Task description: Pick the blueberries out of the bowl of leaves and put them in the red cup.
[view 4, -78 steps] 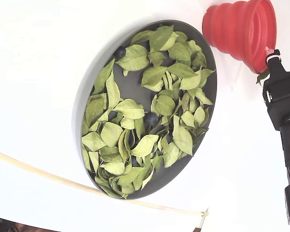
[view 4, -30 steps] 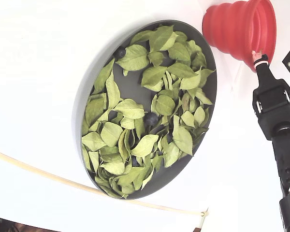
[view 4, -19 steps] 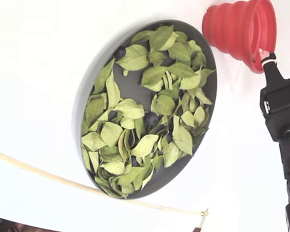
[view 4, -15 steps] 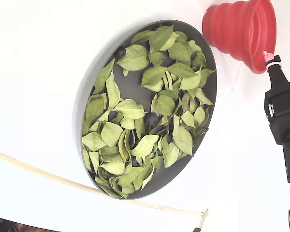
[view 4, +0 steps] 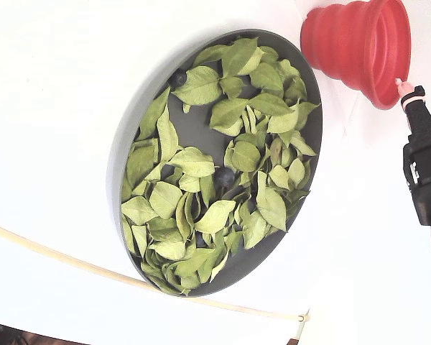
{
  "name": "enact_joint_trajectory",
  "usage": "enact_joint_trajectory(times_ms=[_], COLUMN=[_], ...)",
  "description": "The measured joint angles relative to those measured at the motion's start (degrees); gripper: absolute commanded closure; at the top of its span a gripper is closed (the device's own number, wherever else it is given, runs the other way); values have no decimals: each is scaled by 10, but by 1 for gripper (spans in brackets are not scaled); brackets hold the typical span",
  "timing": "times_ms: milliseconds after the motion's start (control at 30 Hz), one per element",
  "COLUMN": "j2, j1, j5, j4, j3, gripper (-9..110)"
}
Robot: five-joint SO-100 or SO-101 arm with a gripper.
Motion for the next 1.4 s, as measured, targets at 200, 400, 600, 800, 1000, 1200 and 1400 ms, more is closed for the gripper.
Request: enact_joint_trajectory(times_ms=[200, 400, 600, 800, 1000, 1200, 1400], j2=[0, 24, 58, 63, 63, 66, 89], j1=[-8, -27, -35, -40, -47, -56, -60], j5=[-1, -6, -5, -5, -5, -5, -4], j4=[28, 32, 42, 57, 60, 69, 81], j3=[18, 52, 69, 76, 110, 127, 131], gripper=[84, 85, 85, 85, 85, 85, 86])
